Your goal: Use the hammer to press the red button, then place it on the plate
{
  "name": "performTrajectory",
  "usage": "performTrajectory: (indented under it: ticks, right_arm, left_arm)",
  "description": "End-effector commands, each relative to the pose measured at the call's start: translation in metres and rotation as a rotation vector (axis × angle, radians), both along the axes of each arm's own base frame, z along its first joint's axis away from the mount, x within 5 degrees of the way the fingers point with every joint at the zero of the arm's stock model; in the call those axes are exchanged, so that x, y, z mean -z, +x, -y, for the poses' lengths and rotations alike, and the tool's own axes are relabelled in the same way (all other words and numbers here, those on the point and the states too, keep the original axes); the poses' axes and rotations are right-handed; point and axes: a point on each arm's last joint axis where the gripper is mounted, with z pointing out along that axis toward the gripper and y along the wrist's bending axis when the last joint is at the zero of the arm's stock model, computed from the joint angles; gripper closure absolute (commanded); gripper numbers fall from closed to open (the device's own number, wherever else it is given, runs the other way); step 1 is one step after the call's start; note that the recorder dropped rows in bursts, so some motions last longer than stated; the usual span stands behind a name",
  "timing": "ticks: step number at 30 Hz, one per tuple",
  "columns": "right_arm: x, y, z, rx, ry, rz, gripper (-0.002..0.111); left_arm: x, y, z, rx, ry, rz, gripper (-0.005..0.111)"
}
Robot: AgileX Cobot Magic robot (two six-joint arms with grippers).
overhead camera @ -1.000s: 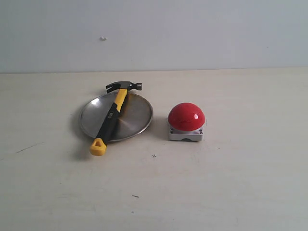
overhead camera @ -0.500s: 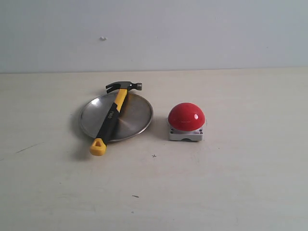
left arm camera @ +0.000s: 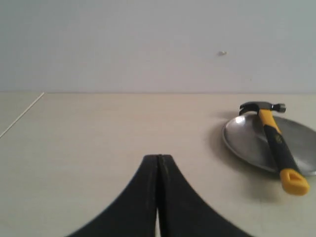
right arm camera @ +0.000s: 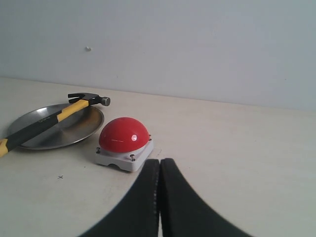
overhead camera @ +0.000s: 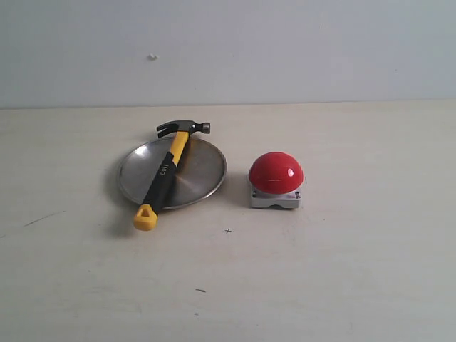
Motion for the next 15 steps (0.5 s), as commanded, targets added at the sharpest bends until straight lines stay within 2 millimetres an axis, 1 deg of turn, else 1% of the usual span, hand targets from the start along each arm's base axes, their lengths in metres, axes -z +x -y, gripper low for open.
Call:
performTrajectory:
  ticks: [1, 15]
  right_arm:
    - [0.0006, -0.0004, 0.0001, 0.0, 0.003, 0.006, 0.108]
    - [0.0006, -0.0004, 0.0001, 0.0, 0.003, 0.006, 0.108]
  left_arm:
    - [0.0104, -0.0021, -0.0006, 0.009, 0.077, -0.096, 0.107]
    - [0.0107, -0.0022, -0.0006, 0.01, 0.077, -0.099, 0.107]
